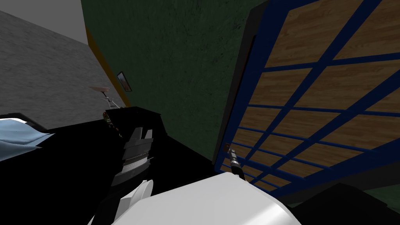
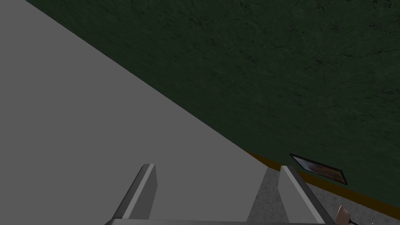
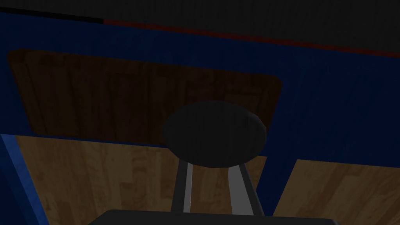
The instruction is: Pull the door open
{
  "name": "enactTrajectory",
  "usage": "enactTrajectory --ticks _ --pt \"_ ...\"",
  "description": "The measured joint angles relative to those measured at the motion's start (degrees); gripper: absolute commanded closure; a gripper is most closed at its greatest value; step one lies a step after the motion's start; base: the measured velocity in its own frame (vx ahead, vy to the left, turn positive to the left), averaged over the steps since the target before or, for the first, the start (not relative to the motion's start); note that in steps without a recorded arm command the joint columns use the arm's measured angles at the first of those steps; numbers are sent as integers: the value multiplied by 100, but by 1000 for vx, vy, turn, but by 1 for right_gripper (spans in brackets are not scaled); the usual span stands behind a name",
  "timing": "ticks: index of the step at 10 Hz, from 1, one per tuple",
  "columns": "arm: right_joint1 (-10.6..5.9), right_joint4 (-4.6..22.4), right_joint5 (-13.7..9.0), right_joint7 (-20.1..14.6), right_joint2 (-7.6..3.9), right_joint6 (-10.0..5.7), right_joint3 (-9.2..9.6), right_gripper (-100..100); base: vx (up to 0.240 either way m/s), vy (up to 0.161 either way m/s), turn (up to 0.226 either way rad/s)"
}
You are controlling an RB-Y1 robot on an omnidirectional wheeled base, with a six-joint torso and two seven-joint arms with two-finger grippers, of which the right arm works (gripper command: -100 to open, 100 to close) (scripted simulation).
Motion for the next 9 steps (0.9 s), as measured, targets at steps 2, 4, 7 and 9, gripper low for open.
enactTrajectory --ticks 2,4,7,9 --pt "50 -72 -95 -287 -4 34 38 100 -38 1 35" --pt "16 42 -157 -586 -35 -20 81 100 -31 3 38" --pt "41 -26 -244 -936 -48 48 112 100 -30 3 38" --pt "88 -106 -325 -1167 -59 92 131 -100 -38 -9 13"
